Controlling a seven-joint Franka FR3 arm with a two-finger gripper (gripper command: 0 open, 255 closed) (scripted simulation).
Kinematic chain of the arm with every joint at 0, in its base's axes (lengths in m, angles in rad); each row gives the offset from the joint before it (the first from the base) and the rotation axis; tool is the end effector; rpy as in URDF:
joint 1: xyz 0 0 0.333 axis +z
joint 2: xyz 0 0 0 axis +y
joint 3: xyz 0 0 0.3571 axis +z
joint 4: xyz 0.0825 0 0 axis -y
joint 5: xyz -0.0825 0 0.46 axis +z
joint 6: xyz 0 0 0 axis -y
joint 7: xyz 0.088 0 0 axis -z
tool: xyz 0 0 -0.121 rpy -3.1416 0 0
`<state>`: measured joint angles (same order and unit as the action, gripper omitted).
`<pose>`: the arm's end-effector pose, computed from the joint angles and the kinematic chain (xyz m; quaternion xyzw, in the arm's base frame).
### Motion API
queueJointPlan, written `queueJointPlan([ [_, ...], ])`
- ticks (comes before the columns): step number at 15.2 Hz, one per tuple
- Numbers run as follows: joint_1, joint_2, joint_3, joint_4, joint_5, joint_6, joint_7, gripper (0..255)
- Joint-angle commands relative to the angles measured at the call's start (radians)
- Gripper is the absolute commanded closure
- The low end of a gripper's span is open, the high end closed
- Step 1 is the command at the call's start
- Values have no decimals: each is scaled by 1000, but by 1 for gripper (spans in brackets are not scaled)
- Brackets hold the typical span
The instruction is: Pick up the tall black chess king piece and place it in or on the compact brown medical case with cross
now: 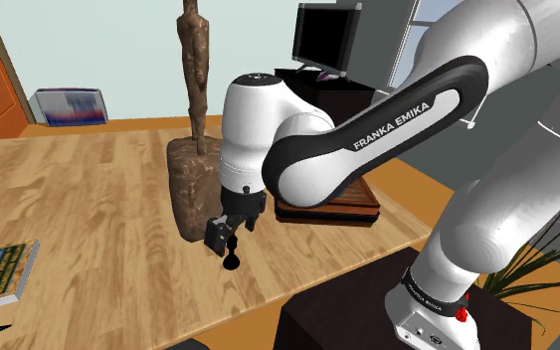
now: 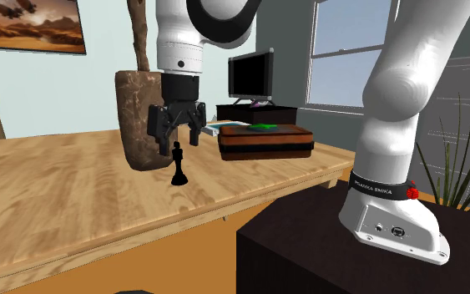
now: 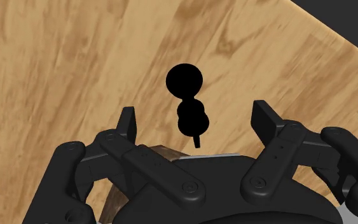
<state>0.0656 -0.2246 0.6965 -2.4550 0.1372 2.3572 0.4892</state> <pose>0.3764 0.3575 0.3470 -0.9952 -0.0861 -0.0457 0.0064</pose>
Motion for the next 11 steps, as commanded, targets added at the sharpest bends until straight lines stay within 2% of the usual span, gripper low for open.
queueJointPlan([
  [1,0,2,0,-1,0,0,0,0],
  [2,0,2,0,0,0,0,0,255],
  [11,0,2,0,-1,0,0,0,255],
])
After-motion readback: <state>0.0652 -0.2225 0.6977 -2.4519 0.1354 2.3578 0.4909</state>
